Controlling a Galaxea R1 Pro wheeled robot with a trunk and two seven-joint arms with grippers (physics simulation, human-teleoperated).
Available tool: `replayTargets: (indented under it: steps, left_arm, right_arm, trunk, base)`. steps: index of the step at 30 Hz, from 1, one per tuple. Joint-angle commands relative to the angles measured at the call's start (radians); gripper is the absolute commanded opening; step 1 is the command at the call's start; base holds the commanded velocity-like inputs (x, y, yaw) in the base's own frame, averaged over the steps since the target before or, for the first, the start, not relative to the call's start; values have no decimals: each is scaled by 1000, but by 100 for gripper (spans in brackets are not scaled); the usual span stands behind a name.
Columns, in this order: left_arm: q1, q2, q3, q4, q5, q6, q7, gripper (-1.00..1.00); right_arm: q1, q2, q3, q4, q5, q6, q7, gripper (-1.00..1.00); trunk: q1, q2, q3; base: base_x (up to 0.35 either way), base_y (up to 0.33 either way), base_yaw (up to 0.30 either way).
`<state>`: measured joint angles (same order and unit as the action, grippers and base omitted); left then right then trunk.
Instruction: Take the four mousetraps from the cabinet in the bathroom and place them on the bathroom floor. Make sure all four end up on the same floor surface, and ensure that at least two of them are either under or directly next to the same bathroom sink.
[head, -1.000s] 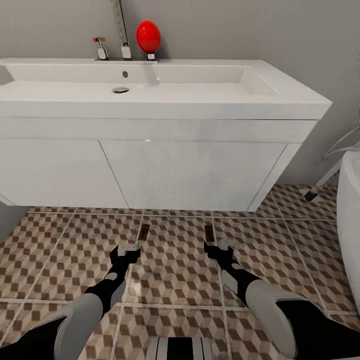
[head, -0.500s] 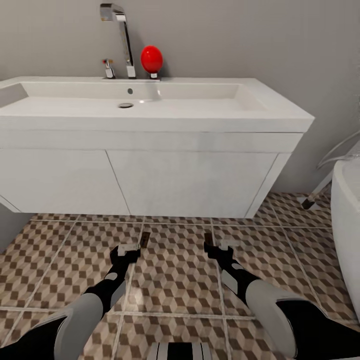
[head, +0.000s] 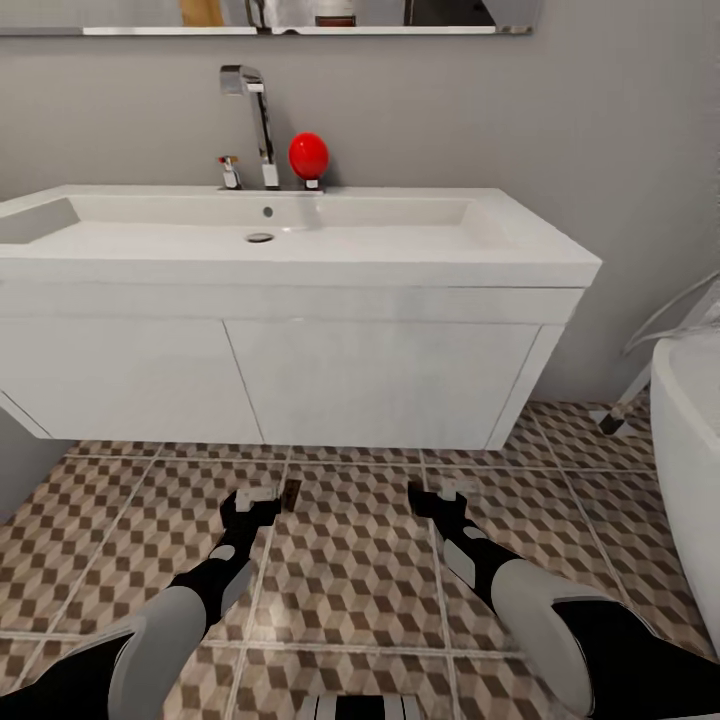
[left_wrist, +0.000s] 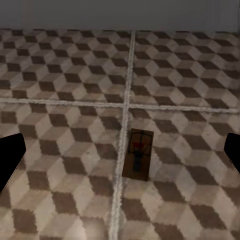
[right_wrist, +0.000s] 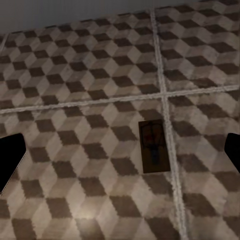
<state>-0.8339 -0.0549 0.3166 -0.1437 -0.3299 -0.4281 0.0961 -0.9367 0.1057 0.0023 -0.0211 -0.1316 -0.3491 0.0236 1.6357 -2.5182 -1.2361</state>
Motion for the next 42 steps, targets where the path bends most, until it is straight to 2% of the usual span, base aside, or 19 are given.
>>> replayTargets:
  steps: [1,5,15,42]
  left_arm:
    - [-1,0,4,1,-11,-3,7,100]
    - [-1,0,4,1,-11,-4,7,100]
    - [-1,0,4,-2,-11,-6,7,100]
    - [-1,0,3,-2,-10,-2,7,100]
  right_arm:
    - [-1,0,1,1,-9,-4,2,100]
    - [-1,0,1,1,-8,-4,2,100]
    - [-1,0,1,1,-9,-4,2,100]
    - [-1,0,2,1,-8,-4,2,100]
  trunk:
    - [-1,0,3]
    - [-2,1,19]
    - [-2,1,19]
    - [-15,7,123]
  base:
    - [0,0,0]
    - [0,0,0]
    - [0,0,0]
    - [0,0,0]
